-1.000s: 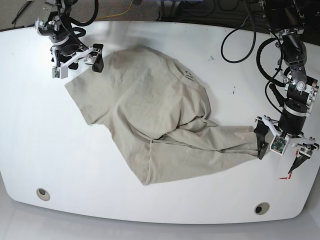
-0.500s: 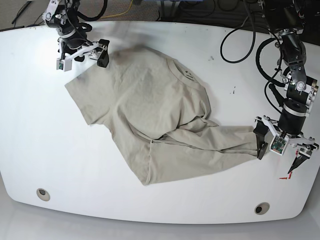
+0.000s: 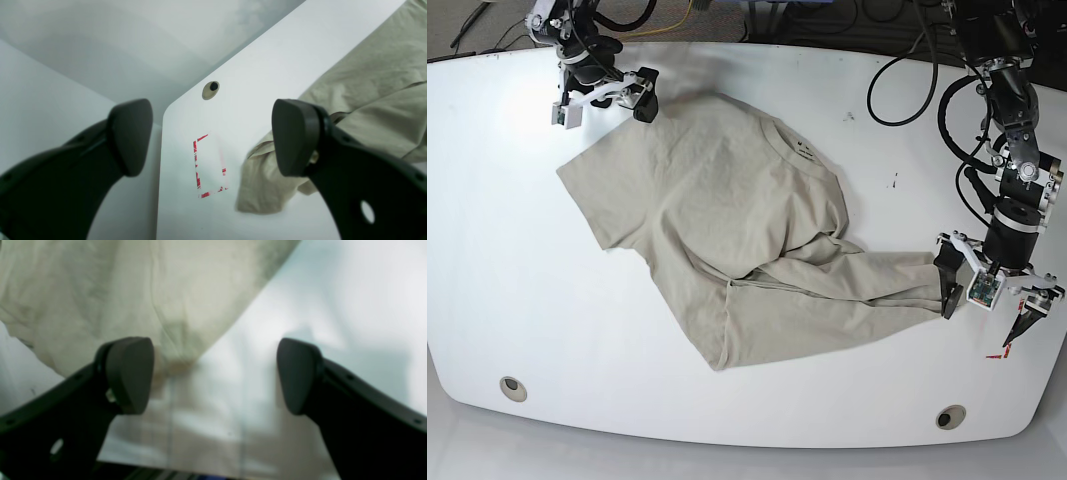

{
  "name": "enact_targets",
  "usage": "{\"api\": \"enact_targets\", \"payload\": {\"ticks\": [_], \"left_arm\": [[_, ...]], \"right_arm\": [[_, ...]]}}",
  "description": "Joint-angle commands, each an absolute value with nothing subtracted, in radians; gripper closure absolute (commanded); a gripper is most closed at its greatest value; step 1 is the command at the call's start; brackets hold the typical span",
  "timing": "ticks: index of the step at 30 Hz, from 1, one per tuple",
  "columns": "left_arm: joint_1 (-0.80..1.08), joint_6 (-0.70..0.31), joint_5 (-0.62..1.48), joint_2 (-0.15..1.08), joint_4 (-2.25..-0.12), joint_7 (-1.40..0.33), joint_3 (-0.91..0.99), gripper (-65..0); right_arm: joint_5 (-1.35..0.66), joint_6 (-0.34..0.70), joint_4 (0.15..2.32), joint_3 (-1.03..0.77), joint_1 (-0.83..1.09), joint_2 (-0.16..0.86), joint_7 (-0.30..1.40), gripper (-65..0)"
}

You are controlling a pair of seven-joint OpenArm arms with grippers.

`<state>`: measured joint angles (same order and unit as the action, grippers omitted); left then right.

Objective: Layout the t-shirt on the table in an organized manner, then fold the t-shirt properly
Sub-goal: 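Move the right gripper to the shirt collar edge and grasp it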

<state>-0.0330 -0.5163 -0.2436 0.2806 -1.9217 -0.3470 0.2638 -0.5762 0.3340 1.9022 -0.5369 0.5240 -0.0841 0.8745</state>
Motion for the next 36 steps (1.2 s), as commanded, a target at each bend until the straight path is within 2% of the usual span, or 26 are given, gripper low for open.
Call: {"api": "enact_targets", "payload": {"ticks": [1,18,36], "left_arm": [[-0.050,-0.503,-0.239,0.292,-1.940,-0.323,0.269,-53.1],[-0.050,-0.503,-0.239,0.292,-1.939,-0.323,0.269,-53.1],[-0.048,-0.503,-0.239,0.294,-1.939,-0.323,0.269,-53.1]], "right_arm": [[-0.585,0.338,1.890,-0.539,0.519,-0.082,0.877,-55.3],[-0.587,0.351,1.756,-0.532,0.420,-0.077,0.966,-55.3],[-0.587,0.351,1.727,-0.452,0.375,-0.054,0.984,-55.2]]}}
